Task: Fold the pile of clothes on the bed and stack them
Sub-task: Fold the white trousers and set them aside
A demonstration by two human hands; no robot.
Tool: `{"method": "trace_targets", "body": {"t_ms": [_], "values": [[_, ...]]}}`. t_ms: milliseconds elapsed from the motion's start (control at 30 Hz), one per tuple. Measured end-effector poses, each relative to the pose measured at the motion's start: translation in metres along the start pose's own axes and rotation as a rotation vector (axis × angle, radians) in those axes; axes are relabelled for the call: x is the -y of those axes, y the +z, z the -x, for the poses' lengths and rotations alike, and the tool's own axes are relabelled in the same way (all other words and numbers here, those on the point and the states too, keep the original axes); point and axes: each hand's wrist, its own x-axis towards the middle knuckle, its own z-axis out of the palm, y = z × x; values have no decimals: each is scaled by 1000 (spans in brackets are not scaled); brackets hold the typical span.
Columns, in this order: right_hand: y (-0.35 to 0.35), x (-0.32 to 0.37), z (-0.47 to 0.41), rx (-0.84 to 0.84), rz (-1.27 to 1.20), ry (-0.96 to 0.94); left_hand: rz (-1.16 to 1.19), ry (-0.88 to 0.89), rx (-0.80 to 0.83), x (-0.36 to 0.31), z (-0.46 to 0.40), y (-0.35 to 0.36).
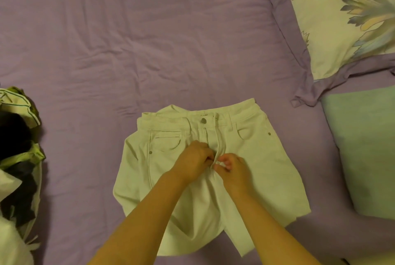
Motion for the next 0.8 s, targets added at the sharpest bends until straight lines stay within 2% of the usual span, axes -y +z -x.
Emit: {"method": "trace_targets", "body": {"t_ms": [133,300,500,633,800], "values": [[-1,1,-6,-5,89,89,-27,-66,-134,-1,1,4],[-2,10,-16,0,172,192,105,-176,-268,-5,-5,-2],[0,11,-17,-26,220,214,148,-232,-407,-12,-25,-24],[1,13,-18,-23,244,210,119,-233,-419,-9,-45,-41],[2,14,-18,-45,352,174,-39,-408,-369,0,-60,-38]]}}
